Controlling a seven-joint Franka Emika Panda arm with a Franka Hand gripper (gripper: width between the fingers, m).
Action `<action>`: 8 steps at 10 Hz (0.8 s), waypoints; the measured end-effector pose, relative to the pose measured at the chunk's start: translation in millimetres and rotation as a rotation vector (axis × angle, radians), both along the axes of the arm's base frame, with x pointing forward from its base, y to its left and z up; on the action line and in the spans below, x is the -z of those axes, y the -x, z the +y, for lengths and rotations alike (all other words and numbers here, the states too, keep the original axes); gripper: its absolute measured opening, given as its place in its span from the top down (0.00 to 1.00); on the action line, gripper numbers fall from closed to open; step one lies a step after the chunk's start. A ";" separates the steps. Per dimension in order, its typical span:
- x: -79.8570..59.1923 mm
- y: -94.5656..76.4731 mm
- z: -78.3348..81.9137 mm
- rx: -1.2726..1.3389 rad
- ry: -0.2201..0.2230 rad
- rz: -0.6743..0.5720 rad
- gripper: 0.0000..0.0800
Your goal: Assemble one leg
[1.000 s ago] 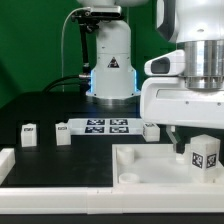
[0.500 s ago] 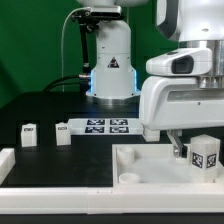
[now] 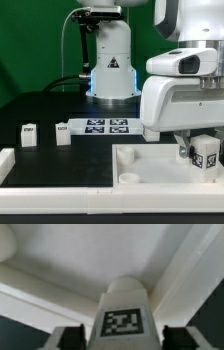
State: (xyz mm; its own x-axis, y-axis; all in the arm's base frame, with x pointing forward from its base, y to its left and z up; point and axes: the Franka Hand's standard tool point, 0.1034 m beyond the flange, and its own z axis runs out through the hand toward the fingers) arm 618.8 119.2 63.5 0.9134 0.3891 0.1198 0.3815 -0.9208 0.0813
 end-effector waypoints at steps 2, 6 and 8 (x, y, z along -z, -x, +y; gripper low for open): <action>0.2 0.1 -0.1 0.061 -0.010 -0.002 0.64; 0.8 0.6 4.6 0.800 -0.132 -0.038 0.64; 0.8 1.0 6.7 1.098 -0.172 -0.048 0.64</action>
Offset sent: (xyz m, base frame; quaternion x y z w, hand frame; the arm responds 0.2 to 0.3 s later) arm -0.0081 -0.0115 0.0003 -0.0377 0.0252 0.4314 0.9010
